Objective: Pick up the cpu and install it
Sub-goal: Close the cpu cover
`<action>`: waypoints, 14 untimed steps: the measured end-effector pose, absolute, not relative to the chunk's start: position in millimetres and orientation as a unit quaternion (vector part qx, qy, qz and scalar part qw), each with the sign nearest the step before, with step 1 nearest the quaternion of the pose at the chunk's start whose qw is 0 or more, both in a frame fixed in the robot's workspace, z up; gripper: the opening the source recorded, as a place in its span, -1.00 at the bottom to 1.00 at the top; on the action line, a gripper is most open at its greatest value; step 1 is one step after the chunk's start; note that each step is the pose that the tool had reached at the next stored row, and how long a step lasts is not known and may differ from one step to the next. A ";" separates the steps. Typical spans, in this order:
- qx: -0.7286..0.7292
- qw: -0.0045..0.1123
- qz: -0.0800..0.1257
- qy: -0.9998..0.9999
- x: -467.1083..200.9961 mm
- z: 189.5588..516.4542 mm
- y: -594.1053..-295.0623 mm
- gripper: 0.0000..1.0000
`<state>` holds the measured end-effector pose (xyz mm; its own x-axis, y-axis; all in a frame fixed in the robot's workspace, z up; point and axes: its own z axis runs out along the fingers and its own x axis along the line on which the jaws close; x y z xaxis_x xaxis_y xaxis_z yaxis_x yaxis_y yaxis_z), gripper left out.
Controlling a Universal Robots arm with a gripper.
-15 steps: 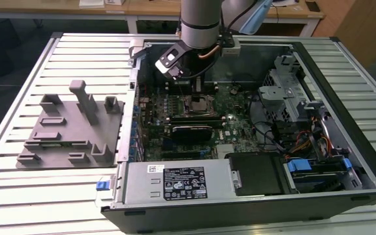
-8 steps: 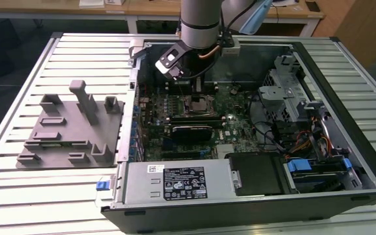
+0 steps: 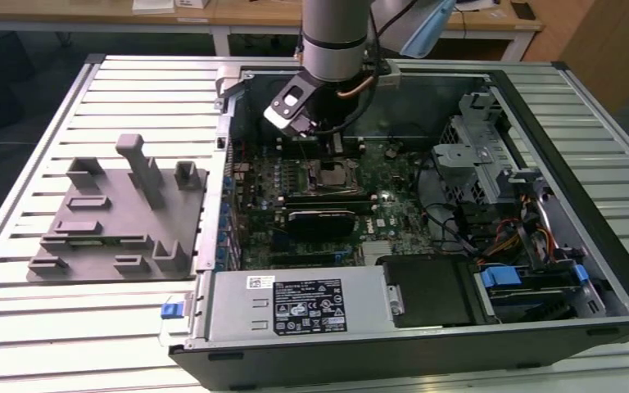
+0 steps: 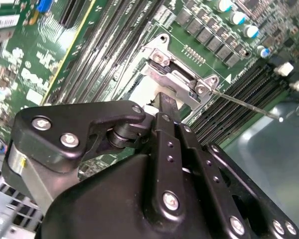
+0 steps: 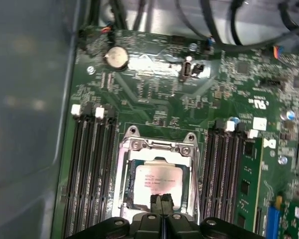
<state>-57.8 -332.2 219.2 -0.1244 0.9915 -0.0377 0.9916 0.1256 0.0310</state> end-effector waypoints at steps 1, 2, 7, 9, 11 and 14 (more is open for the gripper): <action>0.654 0.025 -0.001 0.756 -57.8 219.2 -332.2 -0.79; 0.645 0.025 -0.001 0.764 -57.8 219.2 -332.2 -0.79; 0.609 0.026 -0.001 0.793 -57.7 219.2 -332.2 -0.79; 0.594 0.027 -0.001 0.804 -57.8 219.2 -332.2 -0.79; 0.579 0.027 -0.001 0.815 -57.8 219.2 -332.2 -0.79; 0.557 0.027 -0.001 0.830 -57.8 219.2 -332.2 -0.79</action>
<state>-57.8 -332.2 219.2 -0.3780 0.9247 -0.0456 0.9247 0.3795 0.0292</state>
